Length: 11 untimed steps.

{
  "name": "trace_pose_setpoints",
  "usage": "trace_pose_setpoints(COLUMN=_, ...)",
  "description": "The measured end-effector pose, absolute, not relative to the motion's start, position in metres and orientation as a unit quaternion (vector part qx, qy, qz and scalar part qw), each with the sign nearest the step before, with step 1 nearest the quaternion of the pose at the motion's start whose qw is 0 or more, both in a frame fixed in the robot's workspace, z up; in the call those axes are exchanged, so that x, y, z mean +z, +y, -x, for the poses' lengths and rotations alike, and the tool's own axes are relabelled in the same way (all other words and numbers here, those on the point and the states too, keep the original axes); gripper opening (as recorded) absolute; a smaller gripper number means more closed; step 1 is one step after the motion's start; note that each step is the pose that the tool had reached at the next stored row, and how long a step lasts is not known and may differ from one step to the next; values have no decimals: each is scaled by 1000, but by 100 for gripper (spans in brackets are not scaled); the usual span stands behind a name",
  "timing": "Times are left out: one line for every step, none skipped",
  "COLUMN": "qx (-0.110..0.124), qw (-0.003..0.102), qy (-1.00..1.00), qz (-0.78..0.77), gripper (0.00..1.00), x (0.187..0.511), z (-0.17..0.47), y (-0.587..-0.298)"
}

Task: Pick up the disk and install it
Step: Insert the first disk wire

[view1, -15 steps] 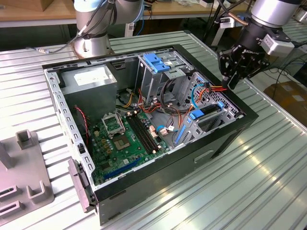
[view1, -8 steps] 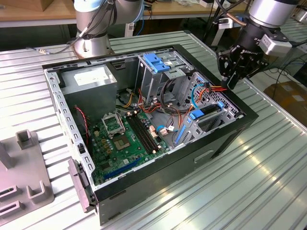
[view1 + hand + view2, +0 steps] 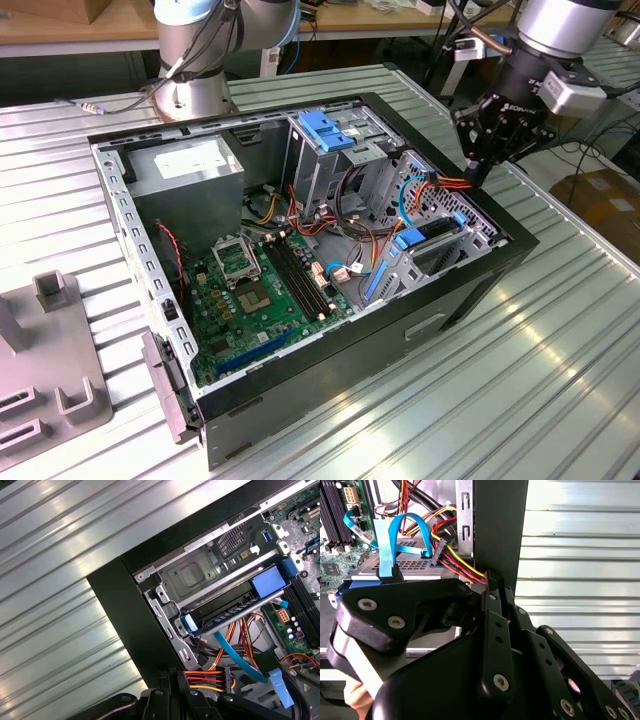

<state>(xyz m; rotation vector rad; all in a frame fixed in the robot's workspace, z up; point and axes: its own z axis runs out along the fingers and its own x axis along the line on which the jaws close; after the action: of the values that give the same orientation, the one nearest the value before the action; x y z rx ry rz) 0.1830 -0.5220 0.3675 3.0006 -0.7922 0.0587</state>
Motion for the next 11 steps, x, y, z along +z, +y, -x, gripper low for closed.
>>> trace_pose_setpoints(qx=19, qw=19, qy=-255, qz=-967, gripper=16, x=370, z=-183, y=-522)
trace_pose_setpoints(qx=18, qw=19, qy=-255, qz=-967, gripper=16, x=372, z=-183, y=-522)
trace_pose_setpoints(qx=19, qw=20, qy=-255, qz=-967, gripper=16, x=373, z=-183, y=-522)
trace_pose_setpoints(qx=19, qw=20, qy=-255, qz=-967, gripper=16, x=373, z=-183, y=-522)
trace_pose_setpoints(qx=19, qw=21, qy=-256, qz=-966, gripper=16, x=373, z=-183, y=-522)
trace_pose_setpoints(qx=19, qw=22, qy=-258, qz=-966, gripper=16, x=373, z=-183, y=-522)
trace_pose_setpoints(qx=19, qw=22, qy=-261, qz=-965, gripper=16, x=373, z=-183, y=-522)
trace_pose_setpoints(qx=19, qw=22, qy=-267, qz=-963, gripper=16, x=373, z=-183, y=-522)
trace_pose_setpoints(qx=19, qw=22, qy=-275, qz=-961, gripper=16, x=373, z=-183, y=-522)
trace_pose_setpoints(qx=18, qw=22, qy=-281, qz=-959, gripper=16, x=373, z=-183, y=-522)
trace_pose_setpoints(qx=18, qw=22, qy=-290, qz=-957, gripper=16, x=373, z=-183, y=-522)
